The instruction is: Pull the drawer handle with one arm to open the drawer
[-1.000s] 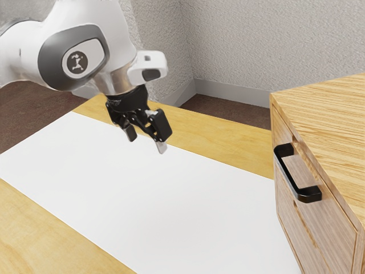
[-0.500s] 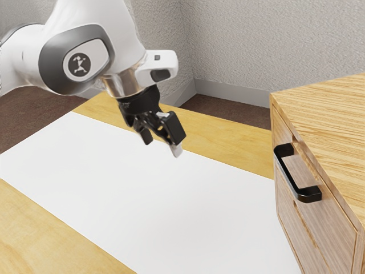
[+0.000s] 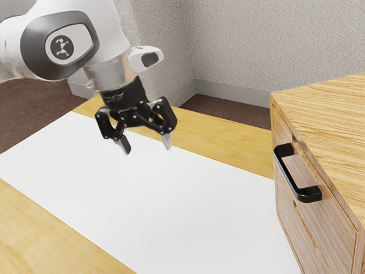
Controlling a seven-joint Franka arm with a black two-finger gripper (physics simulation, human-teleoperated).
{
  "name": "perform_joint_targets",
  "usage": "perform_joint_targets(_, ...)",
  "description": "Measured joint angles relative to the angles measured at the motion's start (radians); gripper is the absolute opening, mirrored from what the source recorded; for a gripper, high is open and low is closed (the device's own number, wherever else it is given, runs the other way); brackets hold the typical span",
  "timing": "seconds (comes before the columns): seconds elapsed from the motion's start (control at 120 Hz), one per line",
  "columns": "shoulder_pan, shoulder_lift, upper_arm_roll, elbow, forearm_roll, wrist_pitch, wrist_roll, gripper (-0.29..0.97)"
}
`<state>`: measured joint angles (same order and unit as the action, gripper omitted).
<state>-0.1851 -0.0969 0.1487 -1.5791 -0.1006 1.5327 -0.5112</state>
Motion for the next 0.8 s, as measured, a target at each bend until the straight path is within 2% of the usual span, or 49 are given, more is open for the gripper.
perform_joint_targets(0.15, 0.084, 0.085, -0.008, 0.029, -0.024, 0.028, -0.205, 0.68)
perform_joint_targets(0.408, 0.228, 0.094, -0.012, 0.034, -0.027, 0.050, -0.466, 0.68)
perform_joint_targets(0.642, 0.358, 0.136, -0.031, 0.034, 0.023, 0.091, -0.606, 0.68)
perform_joint_targets(0.683, 0.335, 0.148, -0.032, 0.036, 0.028, 0.103, -0.617, 0.68)
perform_joint_targets(0.717, 0.277, 0.155, -0.032, 0.041, 0.031, 0.111, -0.624, 0.68)
perform_joint_targets(0.8, 0.014, 0.164, -0.034, 0.051, 0.035, 0.128, -0.642, 0.68)
